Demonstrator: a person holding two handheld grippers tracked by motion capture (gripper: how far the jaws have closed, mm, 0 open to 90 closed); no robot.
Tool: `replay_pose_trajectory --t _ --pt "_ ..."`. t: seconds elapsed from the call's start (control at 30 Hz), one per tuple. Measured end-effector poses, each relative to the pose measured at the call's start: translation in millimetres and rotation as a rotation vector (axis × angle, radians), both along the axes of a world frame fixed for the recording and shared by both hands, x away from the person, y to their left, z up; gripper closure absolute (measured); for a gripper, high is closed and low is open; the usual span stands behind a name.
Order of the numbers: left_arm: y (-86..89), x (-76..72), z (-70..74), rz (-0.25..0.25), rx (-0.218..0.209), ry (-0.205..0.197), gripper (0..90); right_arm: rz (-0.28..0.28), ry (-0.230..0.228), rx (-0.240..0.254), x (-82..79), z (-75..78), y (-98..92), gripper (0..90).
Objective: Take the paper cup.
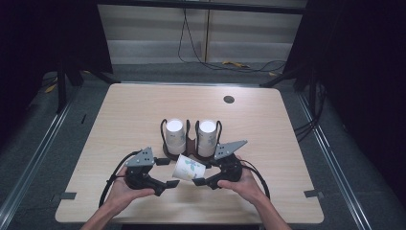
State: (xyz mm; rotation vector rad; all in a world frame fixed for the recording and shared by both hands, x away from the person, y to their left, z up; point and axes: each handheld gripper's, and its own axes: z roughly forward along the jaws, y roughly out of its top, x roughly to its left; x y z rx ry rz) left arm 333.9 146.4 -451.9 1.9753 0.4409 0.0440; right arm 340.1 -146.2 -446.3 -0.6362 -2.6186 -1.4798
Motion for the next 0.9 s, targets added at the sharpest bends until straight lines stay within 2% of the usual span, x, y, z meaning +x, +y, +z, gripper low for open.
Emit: replay_pose_trajectory --t 0.07,0.13,0.17,0.27,0.63,0.9 --pt "0.9 0.0 0.9 -0.005 -0.016 -0.003 17.5 -0.005 0.003 0.032 -0.2 0.7 -2.4 37.6" --pt "1.7 0.0 2.0 -0.013 -0.03 0.005 17.7 -0.004 -0.001 0.042 -0.5 1.1 -3.1 37.5" --pt "1.8 -0.3 2.4 -0.012 -0.033 0.008 18.6 -0.004 0.0 0.066 -0.9 1.2 -3.9 37.5" --pt "1.4 -0.1 2.5 -0.01 -0.043 0.023 18.6 0.0 0.01 0.091 -1.3 0.1 -4.1 37.4" --pt "1.0 1.6 3.2 -0.009 -0.084 0.044 15.7 0.018 0.017 0.149 -3.1 -2.8 -0.3 37.4" --pt "0.8 0.8 4.7 -0.013 -0.131 0.032 16.0 0.042 0.019 0.15 -4.9 -6.7 3.3 37.4"
